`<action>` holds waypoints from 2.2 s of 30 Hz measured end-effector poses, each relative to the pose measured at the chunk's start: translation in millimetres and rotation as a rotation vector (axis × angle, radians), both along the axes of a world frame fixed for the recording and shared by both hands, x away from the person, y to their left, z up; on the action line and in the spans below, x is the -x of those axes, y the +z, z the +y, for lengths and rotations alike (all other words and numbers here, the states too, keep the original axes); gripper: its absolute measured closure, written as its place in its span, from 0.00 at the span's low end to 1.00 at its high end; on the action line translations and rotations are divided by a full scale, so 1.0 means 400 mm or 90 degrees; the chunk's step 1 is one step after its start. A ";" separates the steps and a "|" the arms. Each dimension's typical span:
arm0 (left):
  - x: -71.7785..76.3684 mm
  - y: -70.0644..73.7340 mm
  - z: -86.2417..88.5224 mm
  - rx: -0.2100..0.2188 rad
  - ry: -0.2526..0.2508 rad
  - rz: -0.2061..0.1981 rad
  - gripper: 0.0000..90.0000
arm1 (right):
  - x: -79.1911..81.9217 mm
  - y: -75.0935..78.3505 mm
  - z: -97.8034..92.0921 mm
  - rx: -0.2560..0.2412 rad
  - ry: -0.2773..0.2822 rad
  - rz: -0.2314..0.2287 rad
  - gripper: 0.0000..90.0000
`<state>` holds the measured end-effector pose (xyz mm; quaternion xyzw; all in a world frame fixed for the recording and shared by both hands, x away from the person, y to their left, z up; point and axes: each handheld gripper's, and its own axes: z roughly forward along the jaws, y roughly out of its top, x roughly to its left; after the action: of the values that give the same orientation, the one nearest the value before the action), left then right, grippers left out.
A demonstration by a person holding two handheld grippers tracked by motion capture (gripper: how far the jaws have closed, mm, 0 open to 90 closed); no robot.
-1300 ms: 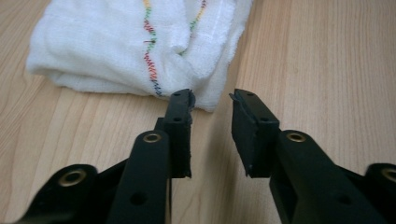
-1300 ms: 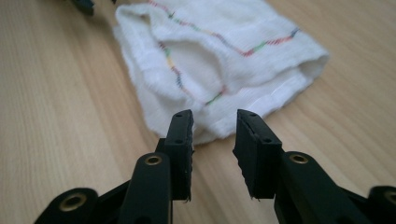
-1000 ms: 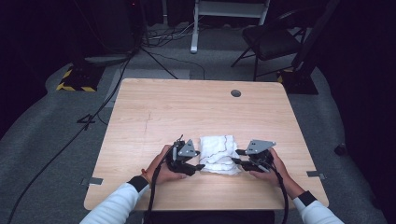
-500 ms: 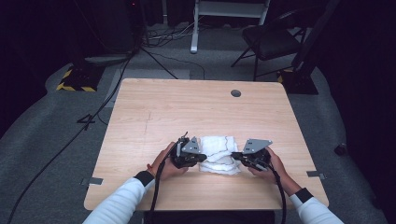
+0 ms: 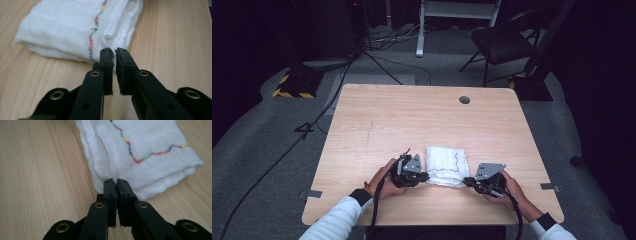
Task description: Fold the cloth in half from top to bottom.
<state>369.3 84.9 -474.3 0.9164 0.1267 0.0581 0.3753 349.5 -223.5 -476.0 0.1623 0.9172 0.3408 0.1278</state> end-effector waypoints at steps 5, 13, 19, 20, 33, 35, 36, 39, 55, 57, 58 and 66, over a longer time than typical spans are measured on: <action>-0.011 0.009 0.024 0.021 0.033 -0.007 0.79 | 0.012 -0.008 -0.017 -0.011 -0.007 0.006 0.89; -0.009 0.018 0.032 0.016 0.078 -0.019 0.53 | 0.024 0.013 -0.044 -0.046 -0.029 -0.007 0.73; -0.006 0.033 0.047 -0.005 0.118 -0.043 0.31 | 0.011 0.042 -0.065 -0.069 -0.060 -0.022 0.60; -0.005 0.036 0.051 -0.007 0.121 -0.044 0.29 | 0.007 0.048 -0.071 -0.072 -0.067 -0.026 0.57; 0.025 0.045 0.123 -0.044 0.160 -0.087 0.24 | -0.012 0.075 -0.158 -0.077 -0.150 -0.031 0.33; 0.030 0.041 0.135 -0.055 0.166 -0.091 0.24 | -0.011 0.071 -0.173 -0.070 -0.163 -0.032 0.31; 0.031 0.040 0.139 -0.057 0.169 -0.093 0.24 | -0.009 0.068 -0.182 -0.066 -0.174 -0.030 0.31; 0.038 0.038 0.156 -0.067 0.181 -0.095 0.24 | -0.006 0.059 -0.199 -0.031 -0.194 -0.045 0.30; 0.068 0.002 0.243 -0.097 0.232 -0.106 0.22 | 0.004 0.012 -0.290 -0.012 -0.253 -0.033 0.29; 0.066 -0.006 0.253 -0.101 0.231 -0.112 0.22 | 0.005 0.003 -0.300 -0.005 -0.258 -0.028 0.28; 0.064 -0.013 0.261 -0.106 0.234 -0.110 0.22 | 0.006 0.000 -0.305 -0.004 -0.260 -0.026 0.28; 0.059 -0.033 0.332 -0.049 0.234 -0.054 0.22 | 0.007 -0.029 -0.370 -0.036 -0.313 0.011 0.28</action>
<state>345.5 217.8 -487.6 0.8883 0.2733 0.1690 0.3280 346.9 -371.4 -487.7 0.3875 0.8410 0.3238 0.1941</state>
